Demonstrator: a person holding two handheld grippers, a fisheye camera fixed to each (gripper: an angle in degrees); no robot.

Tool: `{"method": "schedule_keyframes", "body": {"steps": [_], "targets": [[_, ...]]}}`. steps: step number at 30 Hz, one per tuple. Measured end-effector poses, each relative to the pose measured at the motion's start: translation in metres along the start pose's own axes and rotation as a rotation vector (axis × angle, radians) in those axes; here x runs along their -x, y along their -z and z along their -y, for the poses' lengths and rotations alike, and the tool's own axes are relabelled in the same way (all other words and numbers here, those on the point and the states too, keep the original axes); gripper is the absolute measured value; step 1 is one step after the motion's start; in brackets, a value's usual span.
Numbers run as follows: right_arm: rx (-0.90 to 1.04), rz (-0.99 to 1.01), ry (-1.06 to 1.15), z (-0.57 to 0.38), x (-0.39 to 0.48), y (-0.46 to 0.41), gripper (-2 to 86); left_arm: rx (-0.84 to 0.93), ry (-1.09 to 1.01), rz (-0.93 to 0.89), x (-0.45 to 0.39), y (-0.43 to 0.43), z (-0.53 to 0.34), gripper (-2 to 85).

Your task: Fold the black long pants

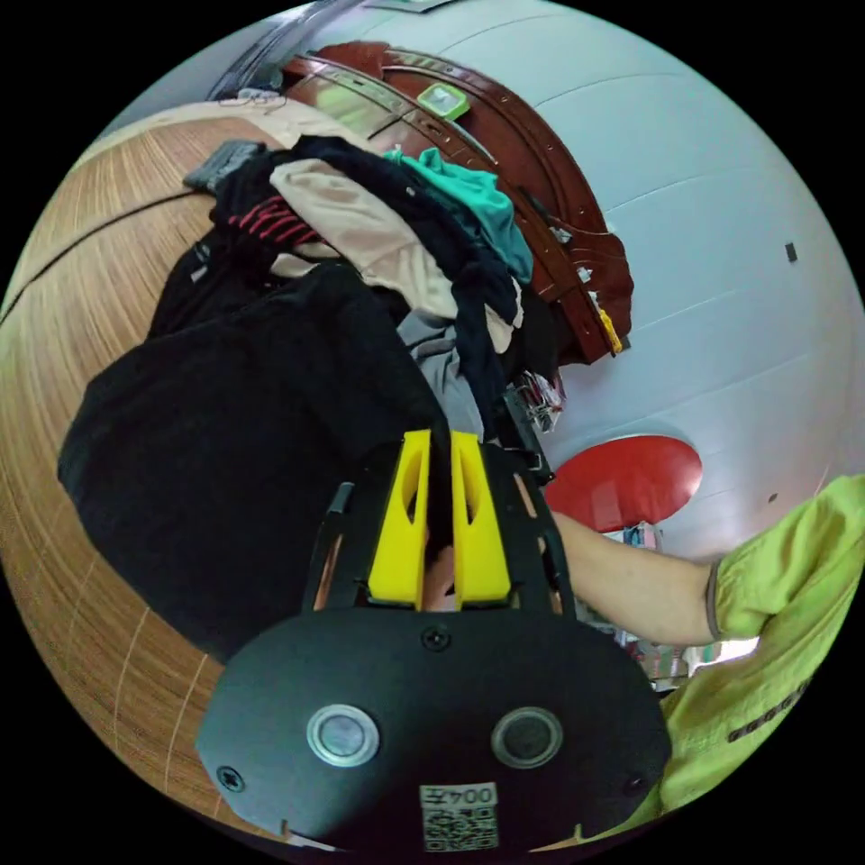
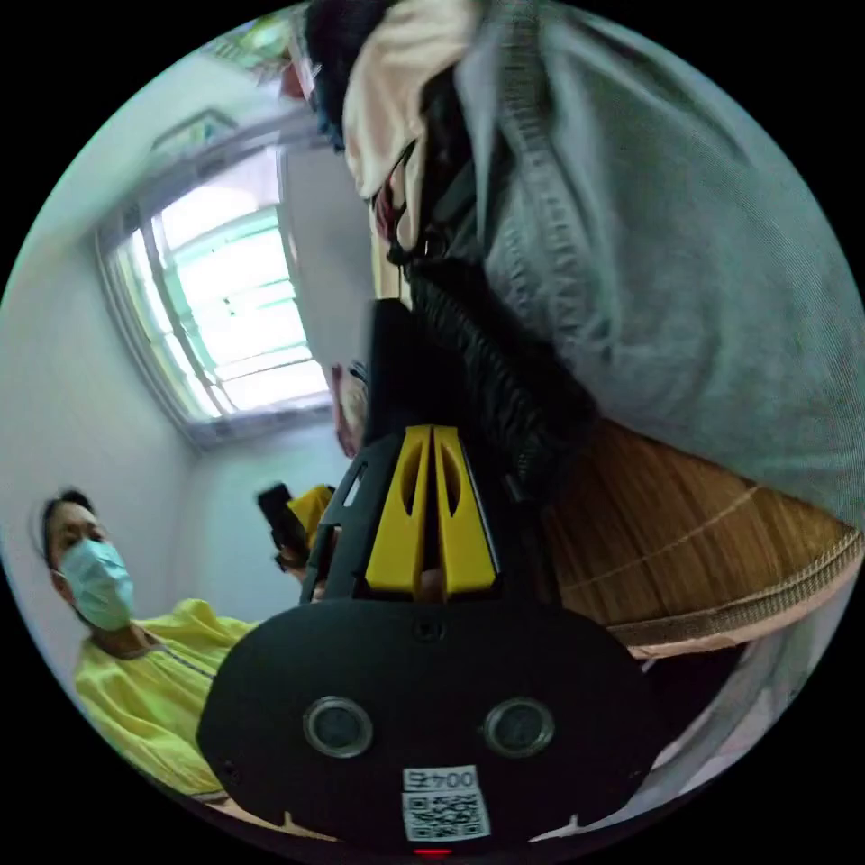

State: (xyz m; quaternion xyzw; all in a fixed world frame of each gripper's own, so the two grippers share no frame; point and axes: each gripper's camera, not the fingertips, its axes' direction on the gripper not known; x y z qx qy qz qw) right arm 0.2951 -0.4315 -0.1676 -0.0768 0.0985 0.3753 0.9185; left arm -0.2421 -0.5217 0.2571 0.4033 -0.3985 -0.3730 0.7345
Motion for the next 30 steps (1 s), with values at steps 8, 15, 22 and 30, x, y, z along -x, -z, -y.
{"method": "schedule_keyframes", "body": {"steps": [8,15,22,30], "targets": [[0.078,0.171,0.058,0.011,0.002,0.025,15.8,-0.04,-0.05,0.294,0.022,-0.009,-0.09,0.5],[0.288,-0.709,0.431,0.0,0.113,-0.052,4.2,0.015,-0.203,0.689,0.019,-0.055,-0.163,0.5],[0.107,-0.736,0.272,-0.001,0.078,-0.039,6.1,0.076,-0.302,0.708,0.02,-0.14,-0.203,0.3],[-0.116,-0.923,0.629,-0.048,0.173,-0.086,1.3,-0.043,-0.304,0.703,-0.011,-0.112,-0.224,0.5]]}}
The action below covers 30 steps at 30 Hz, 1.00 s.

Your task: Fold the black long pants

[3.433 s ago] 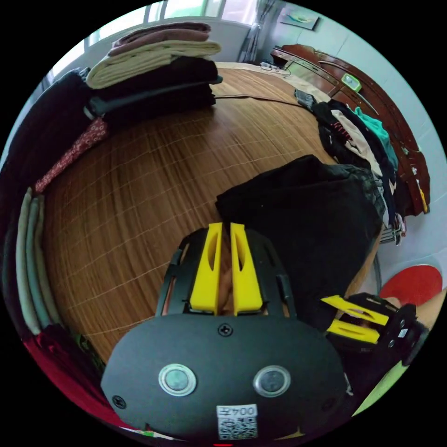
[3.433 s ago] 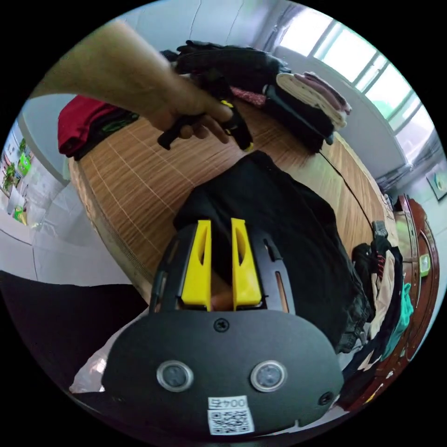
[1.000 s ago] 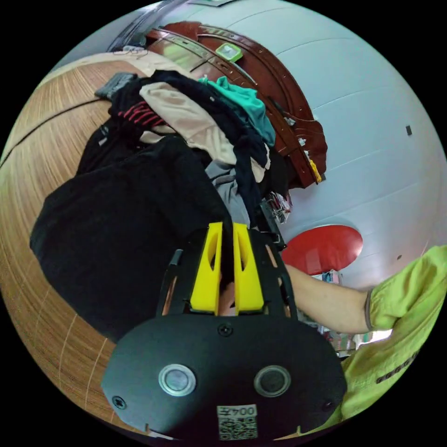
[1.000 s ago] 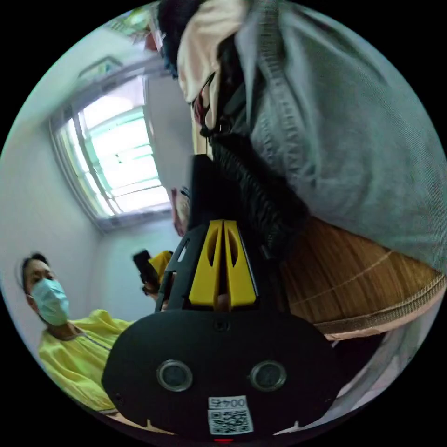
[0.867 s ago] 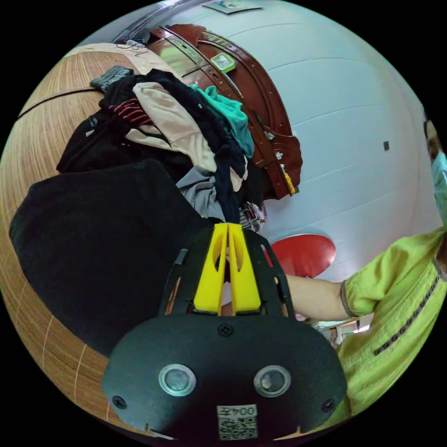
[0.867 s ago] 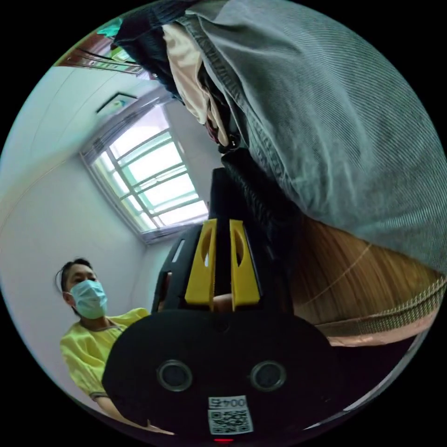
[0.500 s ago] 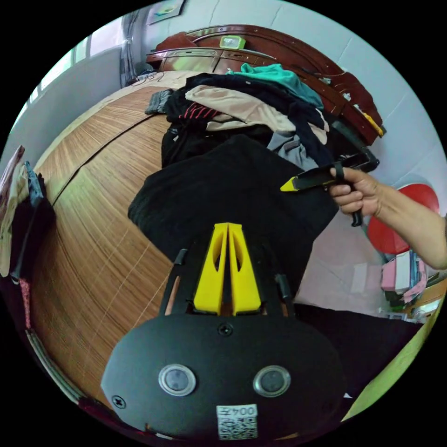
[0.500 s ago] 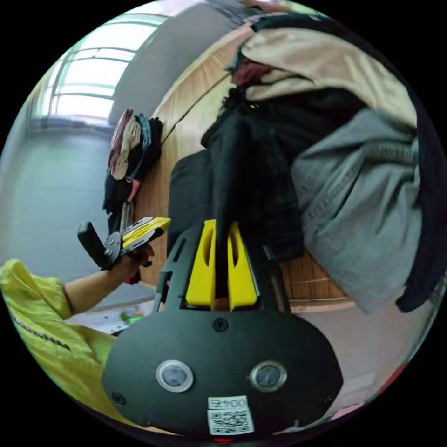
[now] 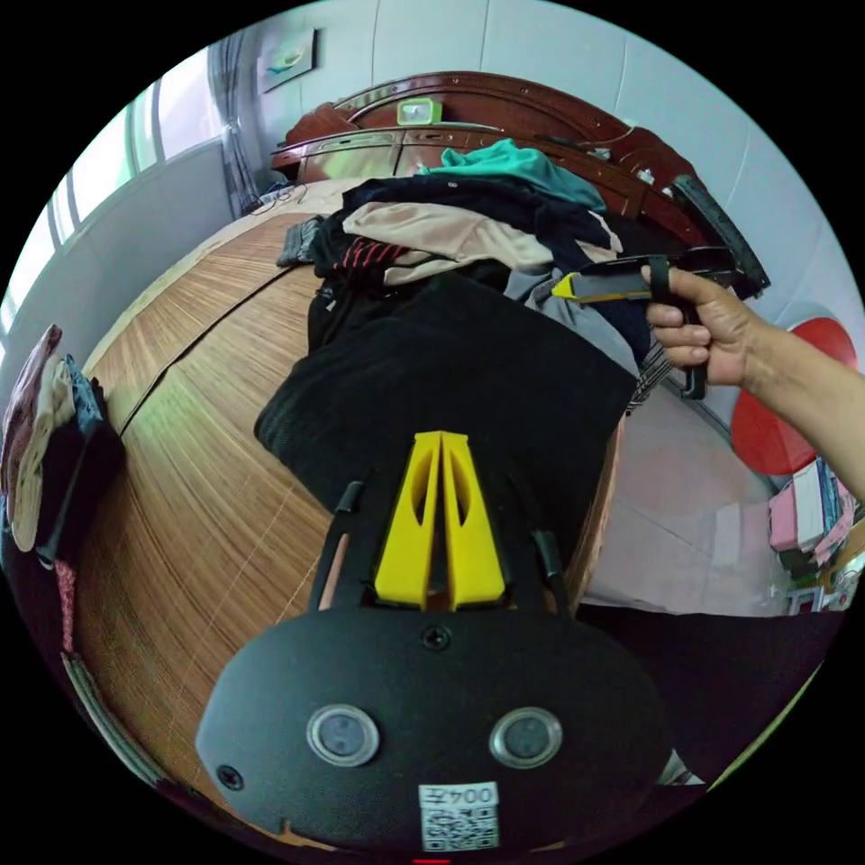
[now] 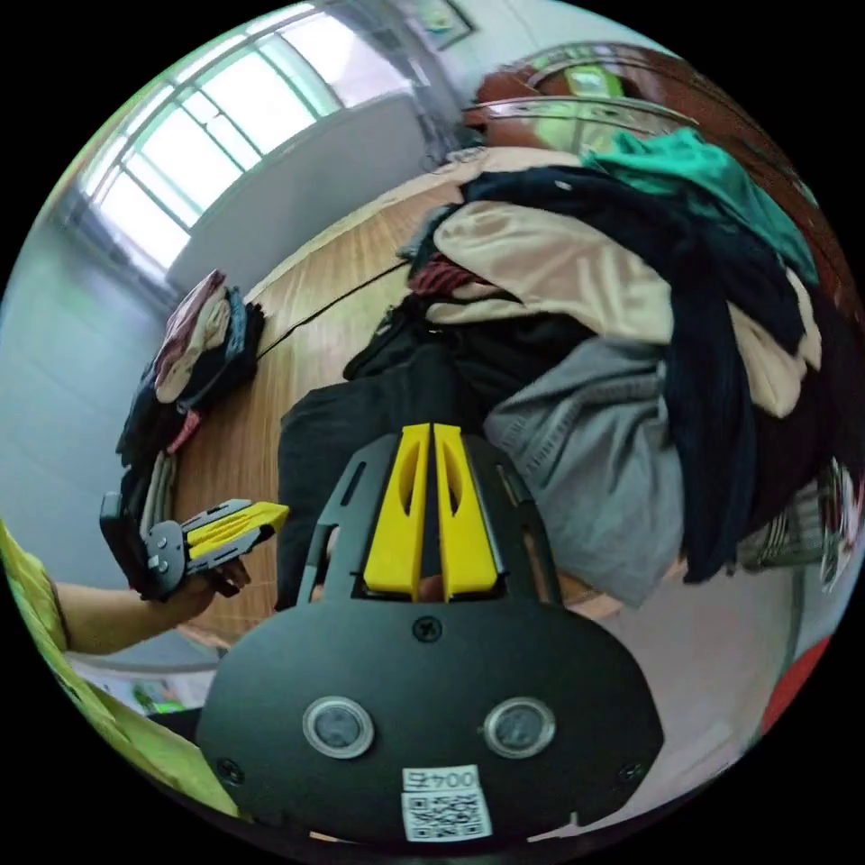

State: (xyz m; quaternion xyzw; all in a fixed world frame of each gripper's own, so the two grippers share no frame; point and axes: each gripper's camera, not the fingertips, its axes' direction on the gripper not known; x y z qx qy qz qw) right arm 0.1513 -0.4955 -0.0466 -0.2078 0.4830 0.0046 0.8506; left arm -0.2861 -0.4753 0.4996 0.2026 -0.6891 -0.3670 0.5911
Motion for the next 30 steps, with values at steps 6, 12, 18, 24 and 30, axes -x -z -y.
{"method": "schedule_keyframes", "body": {"steps": [6,12,18,24,30], "targets": [[0.187,-0.093,0.165,0.056,0.038,-0.1,-0.2,0.03,-0.169,0.001,-0.046,-0.042,-0.037,0.2],[0.185,0.142,0.127,0.066,0.027,-0.082,6.2,0.064,-0.079,-0.047,-0.023,-0.023,-0.011,0.2],[0.289,0.182,-0.024,0.021,-0.005,-0.074,15.4,0.102,0.33,-0.007,0.079,0.053,-0.071,0.2],[0.303,0.091,0.098,0.003,0.046,-0.102,12.9,0.246,0.285,0.088,0.085,0.086,-0.124,0.4],[0.345,0.092,0.403,0.008,0.138,-0.123,10.4,0.246,0.348,0.071,0.091,0.11,-0.138,0.5]]}}
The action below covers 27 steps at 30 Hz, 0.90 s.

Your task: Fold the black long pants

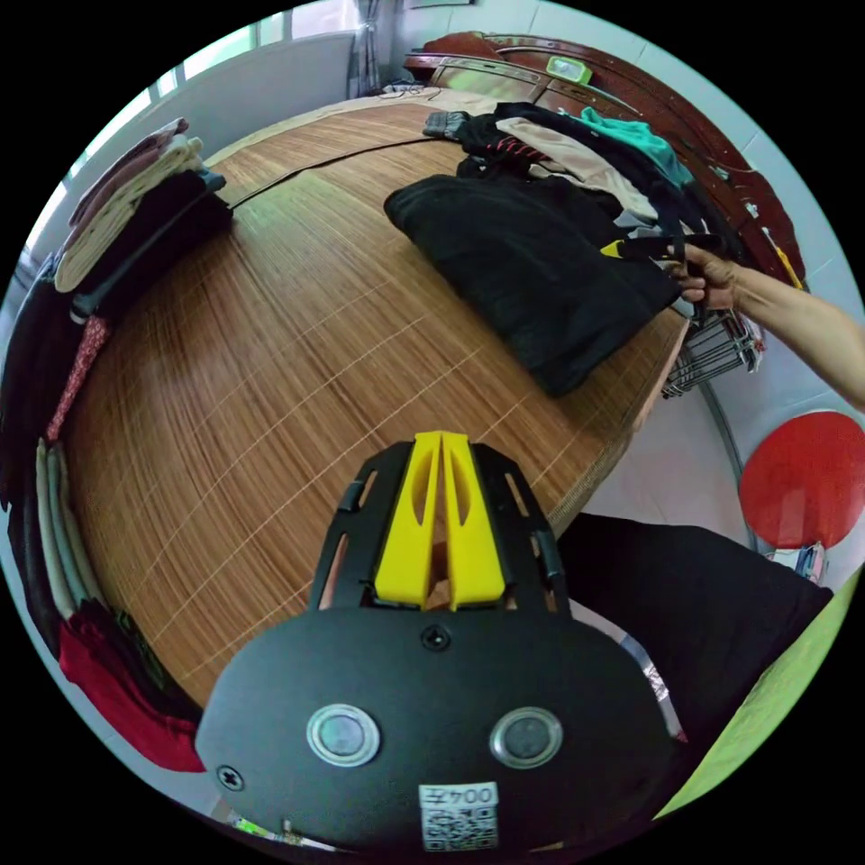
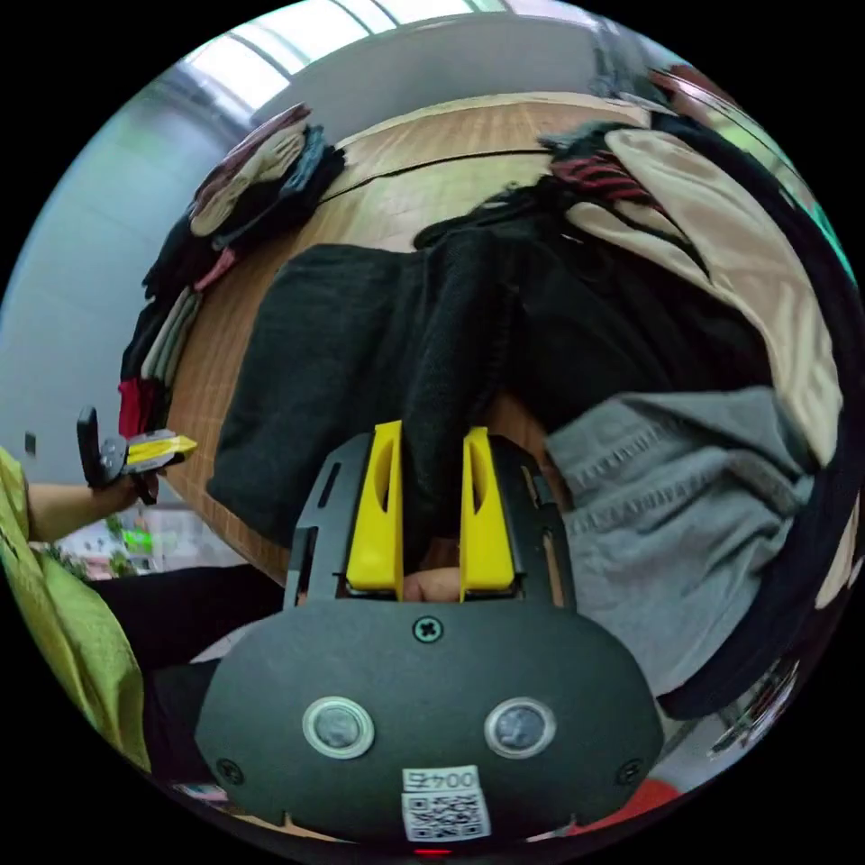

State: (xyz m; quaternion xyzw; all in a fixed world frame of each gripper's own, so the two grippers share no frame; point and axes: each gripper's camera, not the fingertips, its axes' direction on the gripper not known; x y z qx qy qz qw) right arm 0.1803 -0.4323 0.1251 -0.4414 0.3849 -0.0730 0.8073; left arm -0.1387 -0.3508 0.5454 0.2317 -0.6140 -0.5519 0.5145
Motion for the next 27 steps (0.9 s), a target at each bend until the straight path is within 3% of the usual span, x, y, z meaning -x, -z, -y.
{"method": "schedule_keyframes", "body": {"steps": [8,10,14,18,23,27], "targets": [[0.118,-0.086,0.566,0.116,0.158,-0.066,10.7,-0.021,0.1,0.072,0.039,0.045,-0.032,0.5],[0.099,-0.14,0.593,0.151,0.182,-0.067,9.7,-0.076,0.047,0.16,0.05,0.072,-0.029,0.6],[-0.034,-0.158,0.365,0.179,0.207,-0.025,0.7,-0.214,-0.12,0.296,0.064,0.107,0.004,0.6],[0.104,-0.207,0.226,0.114,0.221,-0.014,-0.4,-0.306,-0.254,0.301,0.078,0.106,0.067,0.5],[0.316,-0.337,0.153,-0.009,0.232,-0.057,-0.6,-0.225,-0.378,0.316,0.067,0.06,0.127,0.4],[0.28,-0.271,0.009,-0.05,0.217,-0.077,-0.4,-0.169,-0.383,0.278,0.071,0.037,0.14,0.3]]}}
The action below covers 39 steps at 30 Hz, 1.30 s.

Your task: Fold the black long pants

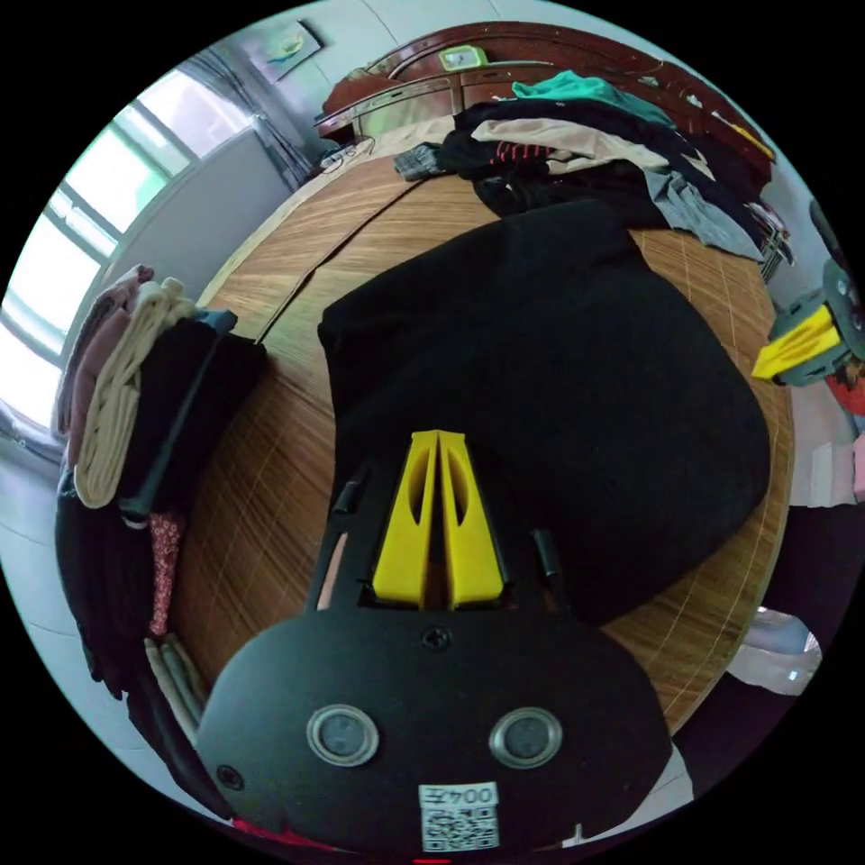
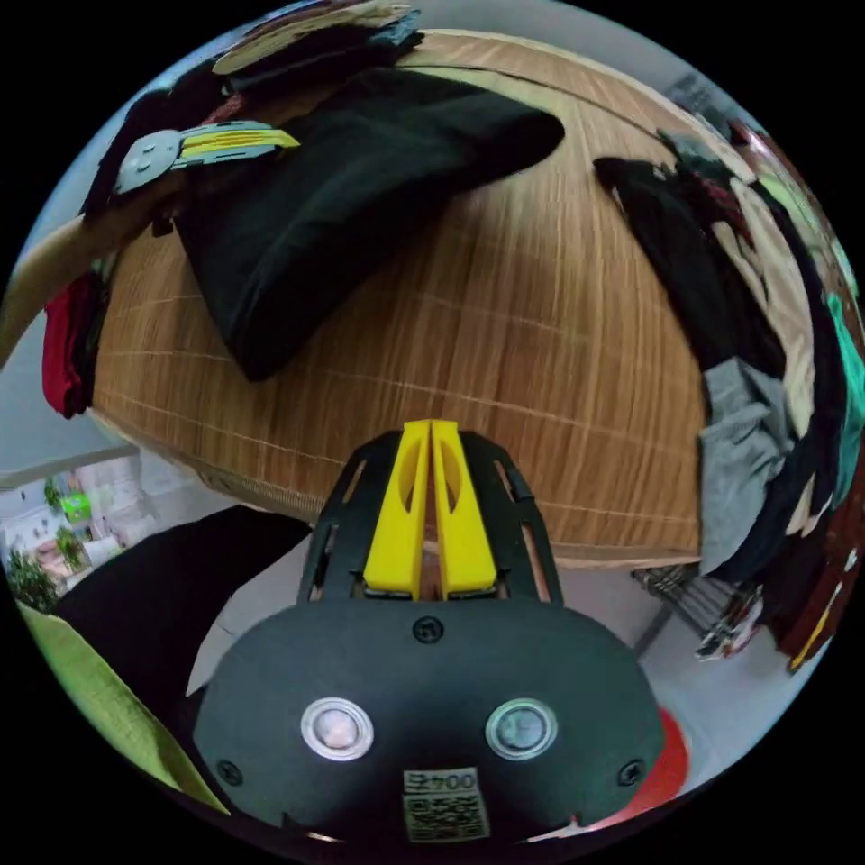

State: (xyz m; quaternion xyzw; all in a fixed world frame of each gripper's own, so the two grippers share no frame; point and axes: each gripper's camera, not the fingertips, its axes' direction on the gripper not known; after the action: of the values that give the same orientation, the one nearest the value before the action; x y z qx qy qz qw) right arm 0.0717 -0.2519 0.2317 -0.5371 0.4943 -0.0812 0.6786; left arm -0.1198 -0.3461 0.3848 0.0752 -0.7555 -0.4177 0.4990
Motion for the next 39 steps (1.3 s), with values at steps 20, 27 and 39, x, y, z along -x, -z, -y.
{"method": "schedule_keyframes", "body": {"steps": [20,27,39], "targets": [[-0.456,0.407,-0.074,-0.073,0.03,-0.002,4.5,-0.022,0.245,-0.26,0.067,0.022,0.007,0.6],[-0.322,0.395,-0.111,-0.099,-0.001,-0.024,0.1,-0.026,0.264,-0.291,0.079,0.031,0.013,0.7],[-0.404,0.43,-0.16,-0.035,-0.038,-0.002,1.2,-0.052,0.303,-0.285,0.087,0.053,0.021,0.7]]}}
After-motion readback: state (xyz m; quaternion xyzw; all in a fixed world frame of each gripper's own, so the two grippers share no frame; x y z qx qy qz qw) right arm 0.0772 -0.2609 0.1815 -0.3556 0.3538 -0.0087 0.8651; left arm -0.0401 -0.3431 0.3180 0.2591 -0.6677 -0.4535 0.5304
